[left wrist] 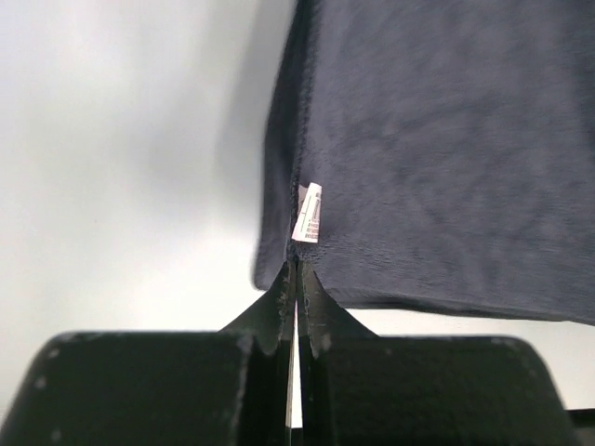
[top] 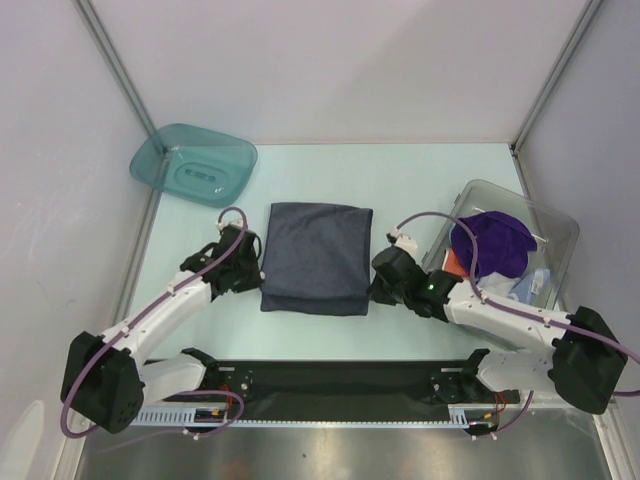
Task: Fold and stack the towels
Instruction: Fold the towel
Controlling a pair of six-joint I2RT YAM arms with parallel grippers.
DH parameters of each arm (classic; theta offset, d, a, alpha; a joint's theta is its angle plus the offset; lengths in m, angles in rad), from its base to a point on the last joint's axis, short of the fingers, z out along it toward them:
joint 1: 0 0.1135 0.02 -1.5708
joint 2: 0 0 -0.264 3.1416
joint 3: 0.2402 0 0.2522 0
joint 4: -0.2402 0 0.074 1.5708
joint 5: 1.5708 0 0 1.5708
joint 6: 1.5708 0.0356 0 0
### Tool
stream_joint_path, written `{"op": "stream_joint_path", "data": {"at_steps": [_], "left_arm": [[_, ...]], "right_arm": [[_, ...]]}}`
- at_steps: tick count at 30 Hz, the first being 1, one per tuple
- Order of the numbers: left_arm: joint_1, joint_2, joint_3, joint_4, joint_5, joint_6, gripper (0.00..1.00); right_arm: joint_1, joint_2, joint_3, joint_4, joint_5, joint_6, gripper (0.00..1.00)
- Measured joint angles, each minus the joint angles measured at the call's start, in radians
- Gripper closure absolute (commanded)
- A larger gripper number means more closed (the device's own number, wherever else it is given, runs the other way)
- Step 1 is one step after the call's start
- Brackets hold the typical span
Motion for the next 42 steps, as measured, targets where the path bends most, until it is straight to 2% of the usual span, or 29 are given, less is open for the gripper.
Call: {"op": "stream_joint_path", "data": {"at_steps": [6, 19, 20, 21, 23, 24, 25, 27, 28, 30, 33, 38, 42], "left_arm": [[0.000, 0.014, -0.134, 0.008, 0.004, -0.023, 1.00], [-0.002, 0.056, -0.166, 0.046, 0.002, -0.040, 1.00], [-0.003, 0.061, -0.166, 0.047, 0.002, -0.040, 1.00], [-0.005, 0.068, -0.166, 0.048, 0.002, -0.040, 1.00], [-0.008, 0.079, -0.166, 0.048, 0.002, -0.040, 0.84], [-0.009, 0.085, -0.166, 0.047, 0.002, -0.043, 0.72], [-0.010, 0.092, -0.164, 0.040, 0.004, -0.043, 0.54], [-0.010, 0.098, -0.152, 0.010, 0.010, -0.050, 0.44], [-0.011, 0.099, -0.135, -0.017, 0.010, -0.053, 0.39], [-0.011, 0.099, -0.078, -0.064, 0.003, -0.051, 0.35], [-0.008, 0.106, 0.074, -0.107, -0.017, -0.019, 0.31], [0.027, 0.234, 0.344, -0.038, -0.037, 0.080, 0.37], [0.064, 0.439, 0.490, 0.063, -0.031, 0.167, 0.42]], "right_arm": [[0.022, 0.034, -0.156, 0.082, -0.048, 0.010, 1.00], [0.031, 0.075, -0.183, 0.167, -0.055, 0.011, 1.00], [0.032, 0.078, -0.183, 0.167, -0.056, 0.011, 0.99], [0.035, 0.083, -0.183, 0.167, -0.056, 0.012, 0.93], [0.042, 0.090, -0.183, 0.164, -0.056, 0.016, 0.84], [0.046, 0.093, -0.183, 0.161, -0.056, 0.016, 0.81], [0.049, 0.094, -0.182, 0.151, -0.056, 0.018, 0.75], [0.051, 0.093, -0.172, 0.124, -0.055, 0.017, 0.70], [0.051, 0.093, -0.159, 0.098, -0.055, 0.014, 0.67], [0.044, 0.084, -0.120, 0.048, -0.054, 0.003, 0.62], [0.008, 0.050, -0.047, 0.010, -0.066, -0.052, 0.61], [-0.177, 0.067, 0.100, 0.061, -0.130, -0.215, 0.61], [-0.310, 0.206, 0.259, 0.106, -0.161, -0.349, 0.62]]}}
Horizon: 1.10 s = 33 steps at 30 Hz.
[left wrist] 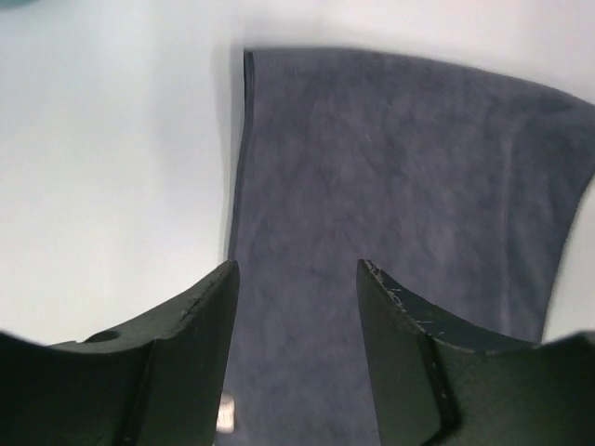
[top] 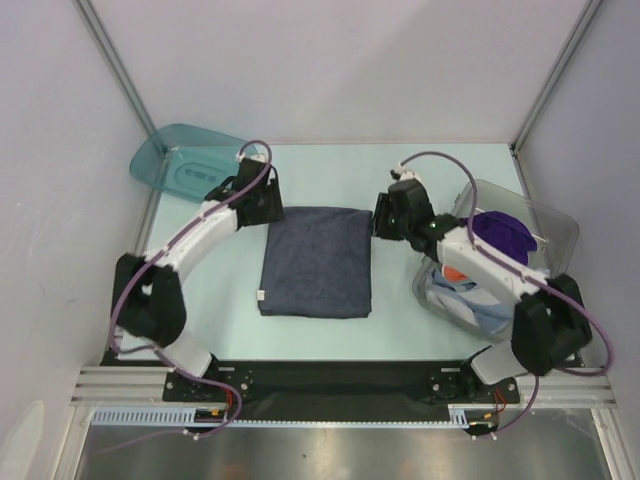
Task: Fold and stack the towels
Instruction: Fold the towel
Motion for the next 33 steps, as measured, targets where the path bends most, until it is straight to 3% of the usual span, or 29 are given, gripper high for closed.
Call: {"op": "stream_joint_path", "data": {"at_steps": [8, 17, 21, 33], "left_arm": [[0.081, 0.336, 0.195, 0.038, 0.034, 0.113, 0.47], [0.154, 0.494, 0.382, 0.067, 0.086, 0.251, 0.44], [0.153, 0.576, 0.468, 0.064, 0.086, 0.297, 0.46], [0.153, 0.681, 0.506, 0.033, 0.085, 0.375, 0.57]], "right_arm": [[-0.143, 0.343, 0.234, 0.027, -0.135, -0.147, 0.57], [-0.222, 0.623, 0.497, -0.019, -0.266, -0.291, 0.57], [-0.238, 0.676, 0.527, -0.040, -0.297, -0.325, 0.59], [-0.263, 0.758, 0.561, -0.063, -0.335, -0.377, 0.69]]}}
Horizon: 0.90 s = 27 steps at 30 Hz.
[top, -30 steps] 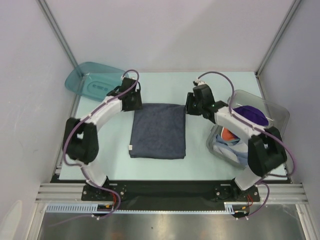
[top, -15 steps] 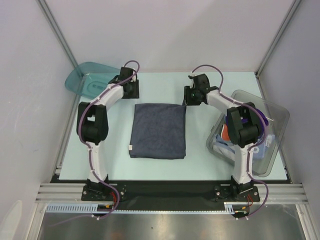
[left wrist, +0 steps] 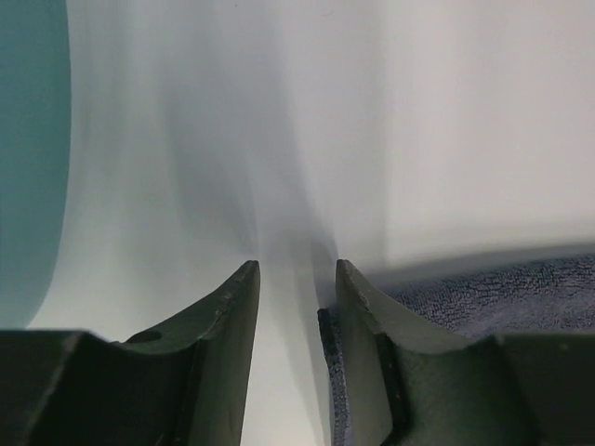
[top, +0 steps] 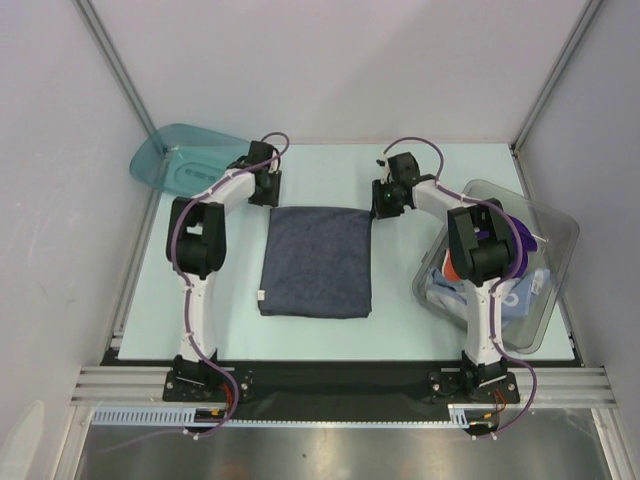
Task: Fold and stack the towels
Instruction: Fold the towel
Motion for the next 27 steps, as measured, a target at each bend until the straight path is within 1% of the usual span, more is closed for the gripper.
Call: {"op": "stream_joint_path", "data": {"at_steps": [2, 4, 6, 8, 9, 10, 12, 14, 19, 20, 21, 22, 23, 24, 26, 27], "left_arm": [[0.000, 0.009, 0.013, -0.001, 0.000, 0.008, 0.60], [0.000, 0.020, 0.031, -0.009, 0.000, 0.014, 0.71], [0.000, 0.034, 0.054, -0.015, -0.001, 0.019, 0.82], [0.000, 0.047, 0.077, -0.019, -0.001, 0.022, 0.90], [0.000, 0.053, 0.087, -0.023, 0.000, 0.025, 0.98], [0.000, 0.059, 0.098, -0.026, 0.000, 0.024, 1.00], [0.000, 0.071, 0.118, -0.036, 0.000, 0.031, 1.00], [0.000, 0.085, 0.140, -0.047, 0.000, 0.032, 1.00], [0.000, 0.095, 0.158, -0.065, -0.008, 0.033, 1.00], [0.000, 0.095, 0.159, -0.067, -0.010, 0.033, 0.96], [0.000, 0.094, 0.160, -0.069, -0.015, 0.033, 0.85], [0.000, 0.095, 0.163, -0.073, -0.016, 0.037, 0.80], [0.001, 0.094, 0.166, -0.075, -0.014, 0.041, 0.74], [0.001, 0.094, 0.169, -0.076, -0.010, 0.046, 0.66], [0.002, 0.094, 0.172, -0.077, 0.002, 0.061, 0.61], [0.002, 0.093, 0.172, -0.078, 0.006, 0.068, 0.59]], "right_arm": [[-0.002, 0.005, 0.000, 0.000, -0.009, -0.003, 0.69], [-0.004, 0.010, 0.002, 0.004, -0.020, -0.006, 0.71], [-0.006, 0.016, 0.008, 0.010, -0.029, -0.010, 0.75], [-0.010, 0.022, 0.016, 0.012, -0.032, -0.013, 0.78], [-0.013, 0.027, 0.019, 0.015, -0.037, -0.013, 0.84], [-0.016, 0.030, 0.023, 0.018, -0.041, -0.015, 0.88], [-0.023, 0.036, 0.029, 0.022, -0.045, -0.019, 0.95], [-0.029, 0.043, 0.039, 0.022, -0.046, -0.026, 0.98], [-0.035, 0.058, 0.068, 0.021, -0.045, -0.050, 1.00], [-0.036, 0.058, 0.070, 0.021, -0.045, -0.055, 0.95], [-0.037, 0.058, 0.071, 0.021, -0.045, -0.059, 0.91], [-0.040, 0.058, 0.071, 0.021, -0.046, -0.063, 0.87], [-0.043, 0.058, 0.071, 0.020, -0.047, -0.068, 0.80], [-0.044, 0.058, 0.071, 0.018, -0.052, -0.073, 0.77], [-0.048, 0.058, 0.071, 0.014, -0.074, -0.085, 0.68], [-0.051, 0.058, 0.071, 0.012, -0.090, -0.089, 0.67]]}}
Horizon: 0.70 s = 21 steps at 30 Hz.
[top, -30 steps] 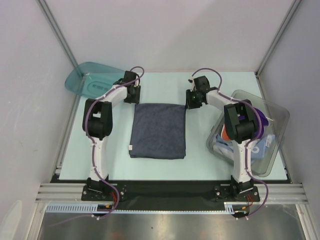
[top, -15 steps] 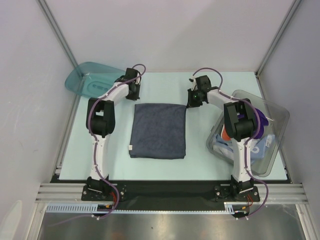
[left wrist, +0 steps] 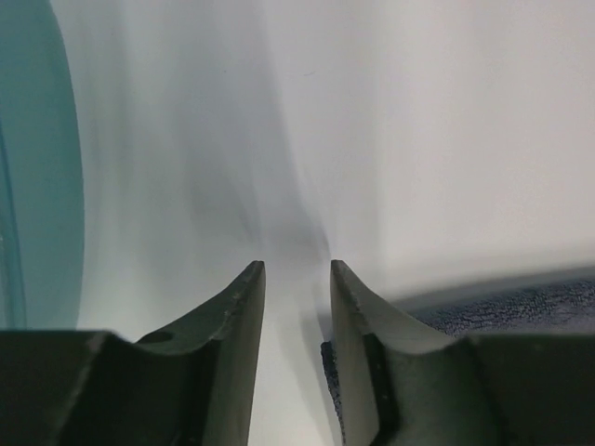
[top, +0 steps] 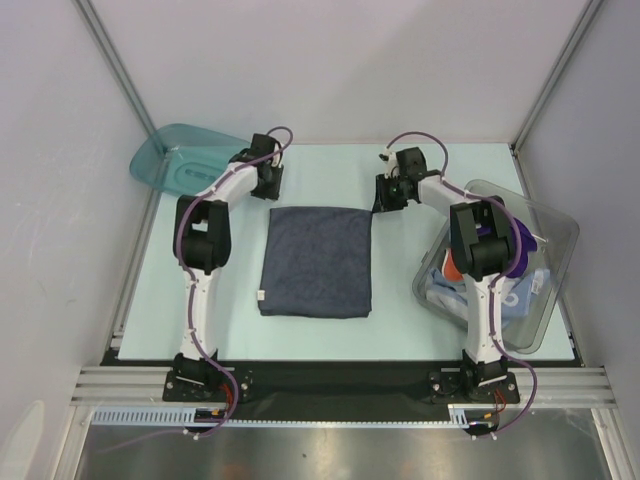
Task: Fold and stack the towels
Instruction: Fold the towel
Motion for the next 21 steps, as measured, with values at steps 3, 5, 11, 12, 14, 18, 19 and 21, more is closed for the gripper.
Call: {"op": "stream_joint_path", "data": {"at_steps": [3, 5, 11, 12, 14, 18, 19, 21], "left_arm": [[0.001, -0.005, 0.000, -0.012, 0.042, 0.039, 0.52], [0.002, -0.009, 0.002, -0.021, 0.074, 0.071, 0.52], [0.002, -0.010, 0.006, -0.050, 0.126, 0.141, 0.53], [0.003, -0.010, 0.006, -0.053, 0.134, 0.149, 0.53], [0.004, -0.010, 0.006, -0.055, 0.152, 0.164, 0.54], [0.007, -0.010, 0.006, -0.057, 0.179, 0.183, 0.54], [0.008, -0.010, 0.006, -0.057, 0.182, 0.184, 0.54], [0.008, -0.010, 0.006, -0.058, 0.188, 0.186, 0.54]], "right_arm": [[-0.010, 0.000, 0.006, -0.026, -0.053, -0.020, 0.63], [-0.014, 0.000, 0.023, -0.054, -0.083, -0.038, 0.62], [-0.017, 0.006, 0.082, -0.084, -0.127, -0.069, 0.62], [-0.017, 0.006, 0.082, -0.085, -0.135, -0.073, 0.62], [-0.017, 0.008, 0.082, -0.090, -0.150, -0.079, 0.63], [-0.017, 0.027, 0.103, -0.104, -0.176, -0.087, 0.63], [-0.017, 0.037, 0.113, -0.106, -0.176, -0.090, 0.63], [-0.015, 0.056, 0.128, -0.114, -0.176, -0.095, 0.63]]}}
